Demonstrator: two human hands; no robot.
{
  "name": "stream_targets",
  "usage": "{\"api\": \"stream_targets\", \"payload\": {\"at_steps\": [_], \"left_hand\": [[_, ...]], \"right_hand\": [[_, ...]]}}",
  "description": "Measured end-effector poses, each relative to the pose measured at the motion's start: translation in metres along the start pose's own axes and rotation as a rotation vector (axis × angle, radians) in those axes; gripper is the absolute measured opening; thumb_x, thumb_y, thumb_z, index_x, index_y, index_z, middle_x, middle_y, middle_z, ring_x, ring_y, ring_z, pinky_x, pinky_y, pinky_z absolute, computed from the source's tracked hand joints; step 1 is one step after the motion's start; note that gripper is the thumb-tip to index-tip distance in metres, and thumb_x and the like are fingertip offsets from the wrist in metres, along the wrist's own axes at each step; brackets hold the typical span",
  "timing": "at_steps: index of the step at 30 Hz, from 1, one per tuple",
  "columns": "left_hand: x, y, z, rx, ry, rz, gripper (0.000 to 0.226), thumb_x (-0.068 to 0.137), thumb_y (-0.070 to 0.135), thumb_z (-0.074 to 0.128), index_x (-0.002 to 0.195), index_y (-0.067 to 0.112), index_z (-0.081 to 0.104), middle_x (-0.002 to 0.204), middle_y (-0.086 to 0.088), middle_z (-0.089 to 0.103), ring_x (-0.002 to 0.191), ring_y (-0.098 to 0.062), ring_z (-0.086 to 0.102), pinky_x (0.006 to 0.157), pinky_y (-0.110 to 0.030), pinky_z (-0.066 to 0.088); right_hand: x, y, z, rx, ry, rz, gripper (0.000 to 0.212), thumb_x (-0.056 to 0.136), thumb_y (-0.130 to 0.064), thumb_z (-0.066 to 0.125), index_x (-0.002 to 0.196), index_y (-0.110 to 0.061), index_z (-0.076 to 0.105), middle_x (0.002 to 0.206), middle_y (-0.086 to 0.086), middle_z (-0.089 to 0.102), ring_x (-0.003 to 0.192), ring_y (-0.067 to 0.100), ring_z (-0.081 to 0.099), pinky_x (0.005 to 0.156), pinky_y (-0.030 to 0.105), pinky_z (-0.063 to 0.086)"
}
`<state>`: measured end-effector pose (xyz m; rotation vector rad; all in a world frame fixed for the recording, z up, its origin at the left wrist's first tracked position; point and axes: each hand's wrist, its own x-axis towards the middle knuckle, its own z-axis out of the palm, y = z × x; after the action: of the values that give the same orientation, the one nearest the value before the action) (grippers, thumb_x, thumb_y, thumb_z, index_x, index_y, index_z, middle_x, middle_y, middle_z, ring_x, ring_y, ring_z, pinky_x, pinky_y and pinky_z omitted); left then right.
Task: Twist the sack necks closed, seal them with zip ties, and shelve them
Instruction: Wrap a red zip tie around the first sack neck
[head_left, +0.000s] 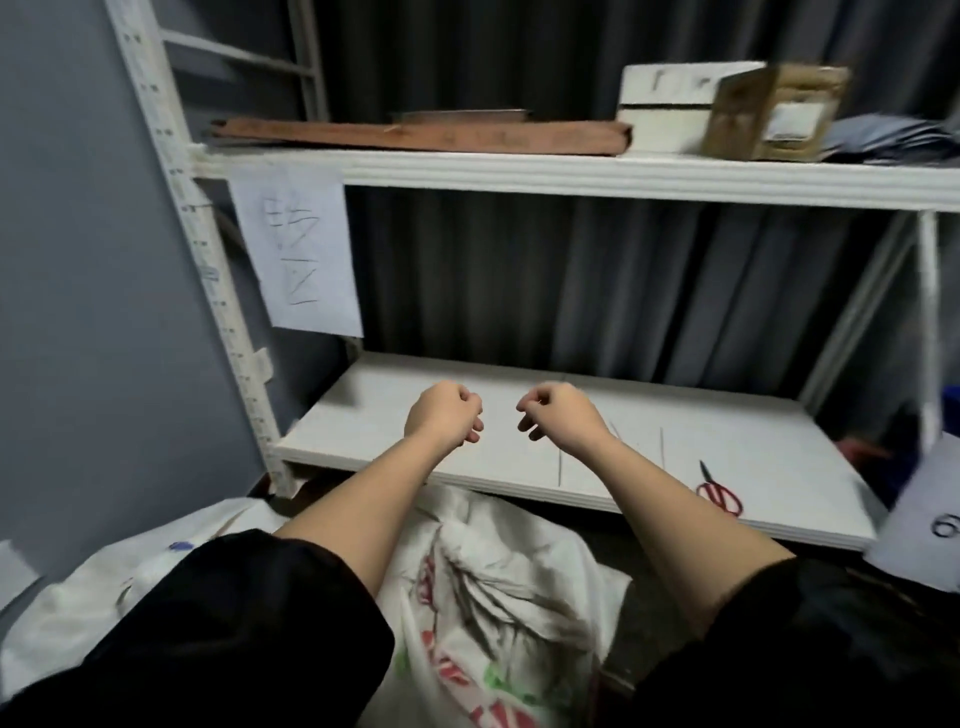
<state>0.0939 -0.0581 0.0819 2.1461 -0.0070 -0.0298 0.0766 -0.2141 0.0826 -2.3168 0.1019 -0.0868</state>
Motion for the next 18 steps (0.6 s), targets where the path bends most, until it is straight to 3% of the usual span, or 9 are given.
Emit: {"api": "stream_targets", "payload": {"at_steps": [3,7,10,18], "left_hand": [[0.005,0.030,0.045,0.032,-0.064,0.036,0.021,0.089,0.017,0.041,0.087,0.011,0.061,0.073,-0.001,0.070,0.062,-0.017,0.066,0.069,-0.030,0.053],[0.014,0.061,0.108,0.056,-0.168,0.078,0.018,0.087,0.014,0.041,0.084,0.013,0.059,0.069,0.001,0.068,0.061,-0.017,0.066,0.069,-0.030,0.053],[0.026,0.074,0.152,0.066,-0.236,0.099,0.016,0.088,0.014,0.042,0.082,0.014,0.057,0.069,0.002,0.068,0.060,-0.016,0.066,0.069,-0.029,0.053],[0.083,0.073,0.260,0.109,-0.344,0.085,0.016,0.089,0.014,0.045,0.078,0.017,0.055,0.071,0.000,0.069,0.061,-0.016,0.067,0.069,-0.030,0.055]], "right_hand": [[0.001,0.042,-0.043,-0.018,0.078,0.074,0.017,0.090,-0.023,0.047,0.092,-0.019,0.064,0.075,-0.009,0.071,0.071,0.010,0.069,0.067,0.026,0.048],[0.006,0.108,-0.088,-0.021,0.141,0.196,0.017,0.090,-0.021,0.048,0.091,-0.017,0.064,0.071,-0.009,0.070,0.069,0.011,0.069,0.079,0.031,0.053],[0.013,0.159,-0.112,-0.050,0.172,0.287,0.016,0.090,-0.020,0.048,0.090,-0.015,0.063,0.072,-0.008,0.071,0.070,0.013,0.069,0.078,0.031,0.053],[0.062,0.273,-0.116,-0.090,0.158,0.464,0.017,0.087,-0.016,0.046,0.079,-0.020,0.061,0.078,-0.004,0.073,0.063,0.012,0.068,0.071,0.028,0.054]]}}
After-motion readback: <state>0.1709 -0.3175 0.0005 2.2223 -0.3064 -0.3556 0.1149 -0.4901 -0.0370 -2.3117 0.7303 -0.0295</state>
